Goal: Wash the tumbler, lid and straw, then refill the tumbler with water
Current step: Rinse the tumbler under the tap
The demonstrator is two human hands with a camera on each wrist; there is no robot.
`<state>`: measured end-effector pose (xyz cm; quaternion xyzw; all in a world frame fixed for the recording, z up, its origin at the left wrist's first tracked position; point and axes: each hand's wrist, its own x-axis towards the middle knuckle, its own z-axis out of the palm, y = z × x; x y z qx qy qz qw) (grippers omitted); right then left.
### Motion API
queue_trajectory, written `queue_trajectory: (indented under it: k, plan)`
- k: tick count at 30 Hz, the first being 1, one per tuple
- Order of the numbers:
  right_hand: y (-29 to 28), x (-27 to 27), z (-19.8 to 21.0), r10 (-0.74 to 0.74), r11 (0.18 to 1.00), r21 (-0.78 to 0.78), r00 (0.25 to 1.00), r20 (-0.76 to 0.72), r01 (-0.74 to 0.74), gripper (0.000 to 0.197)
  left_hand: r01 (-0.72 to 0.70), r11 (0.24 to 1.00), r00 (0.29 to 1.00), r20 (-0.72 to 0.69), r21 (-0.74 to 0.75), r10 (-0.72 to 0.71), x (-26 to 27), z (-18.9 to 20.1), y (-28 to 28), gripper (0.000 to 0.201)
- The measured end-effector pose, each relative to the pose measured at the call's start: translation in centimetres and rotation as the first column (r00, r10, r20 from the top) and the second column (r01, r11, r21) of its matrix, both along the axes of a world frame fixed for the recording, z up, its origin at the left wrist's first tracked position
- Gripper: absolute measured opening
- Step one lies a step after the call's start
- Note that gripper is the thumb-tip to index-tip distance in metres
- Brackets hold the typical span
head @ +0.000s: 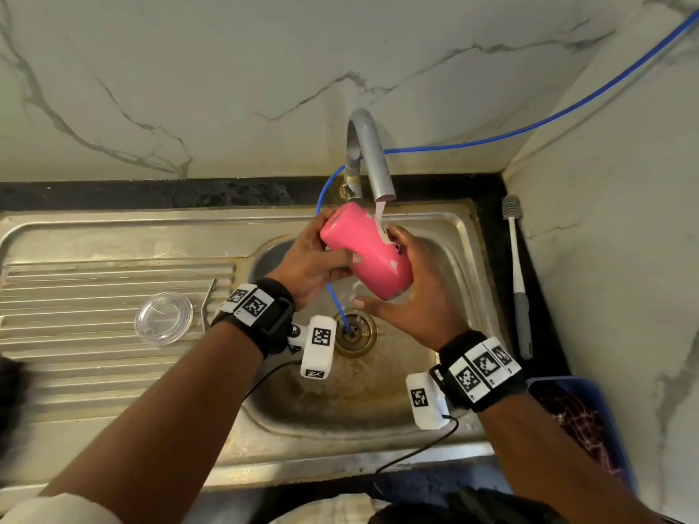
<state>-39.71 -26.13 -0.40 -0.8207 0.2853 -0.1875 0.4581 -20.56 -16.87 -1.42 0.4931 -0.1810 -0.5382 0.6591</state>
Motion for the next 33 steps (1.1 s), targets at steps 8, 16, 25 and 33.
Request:
queue_trajectory:
  k: [8,16,25,33]
  plan:
    - [-0.2,-0.4,-1.8,-0.101,0.964,0.251,0.994,0.039,0.088,0.082,0.141,0.987,0.811,0.563,0.074,-0.158,-1.4,1.0,-1.4,0.094]
    - [-0.9,1.4,-3.7,-0.132,0.902,0.415,0.991,-0.008,0.123,0.073,0.064,0.973,0.747,0.636,0.223,-0.194,-1.8,1.1,-2.8,0.085]
    - [-1.0,2.3,-2.0,-0.238,0.938,0.262,0.971,0.021,0.225,0.068,-0.267,0.911,0.964,0.079,0.313,0.255,-0.7,0.5,-1.8,0.056]
    - [-0.6,3.9,-1.1,-0.241,0.952,0.224,0.962,0.129,0.209,0.088,-0.161,0.902,0.888,-0.339,0.401,0.310,-2.2,-0.7,-0.9,0.067]
